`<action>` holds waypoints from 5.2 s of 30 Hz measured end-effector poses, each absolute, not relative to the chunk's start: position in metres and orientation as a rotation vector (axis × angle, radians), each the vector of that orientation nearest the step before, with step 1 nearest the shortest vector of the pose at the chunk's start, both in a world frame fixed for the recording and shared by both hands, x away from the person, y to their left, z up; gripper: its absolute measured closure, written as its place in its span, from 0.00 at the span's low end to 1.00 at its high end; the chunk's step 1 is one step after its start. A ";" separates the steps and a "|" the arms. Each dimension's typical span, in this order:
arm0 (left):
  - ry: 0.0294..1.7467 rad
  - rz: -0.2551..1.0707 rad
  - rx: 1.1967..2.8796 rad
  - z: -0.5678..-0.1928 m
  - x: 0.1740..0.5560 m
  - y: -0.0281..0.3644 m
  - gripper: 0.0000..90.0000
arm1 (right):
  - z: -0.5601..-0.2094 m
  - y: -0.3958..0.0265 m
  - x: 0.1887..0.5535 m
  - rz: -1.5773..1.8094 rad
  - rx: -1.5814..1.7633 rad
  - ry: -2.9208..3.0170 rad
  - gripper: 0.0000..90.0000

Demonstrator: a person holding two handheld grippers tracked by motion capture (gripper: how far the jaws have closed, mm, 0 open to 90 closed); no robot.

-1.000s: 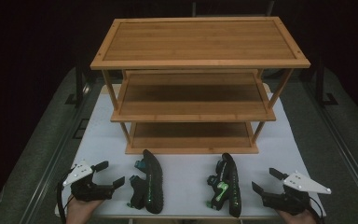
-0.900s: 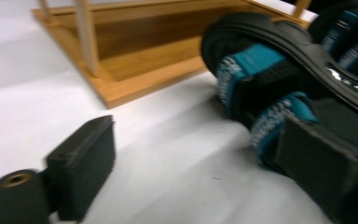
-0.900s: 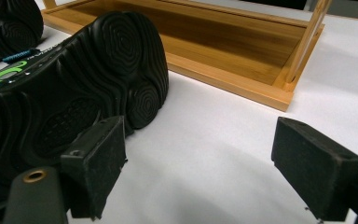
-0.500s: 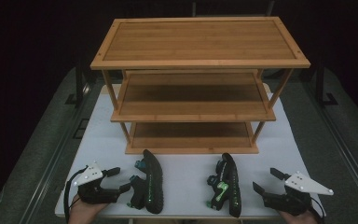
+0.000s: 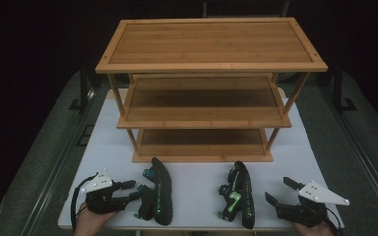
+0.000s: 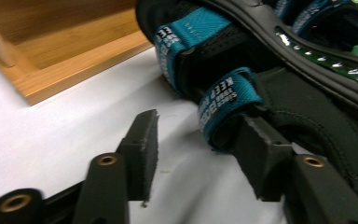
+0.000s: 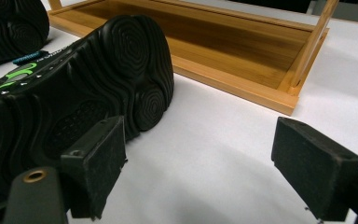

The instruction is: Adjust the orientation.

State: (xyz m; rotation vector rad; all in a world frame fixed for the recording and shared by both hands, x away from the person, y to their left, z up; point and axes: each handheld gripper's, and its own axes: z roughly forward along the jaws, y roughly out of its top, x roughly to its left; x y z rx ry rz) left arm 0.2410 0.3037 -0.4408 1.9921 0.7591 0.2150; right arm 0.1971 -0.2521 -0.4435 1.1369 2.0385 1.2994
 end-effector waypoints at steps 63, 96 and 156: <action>0.511 0.179 2.001 -0.418 0.267 0.193 0.63 | -0.435 -0.251 0.191 1.338 1.118 1.996 0.19; 0.483 0.140 1.993 -0.420 0.260 0.190 0.71 | -0.403 -0.202 0.195 1.424 0.899 2.094 0.78; 0.473 0.165 1.991 -0.417 0.256 0.188 0.70 | -0.427 -0.259 0.181 1.138 1.250 2.075 0.93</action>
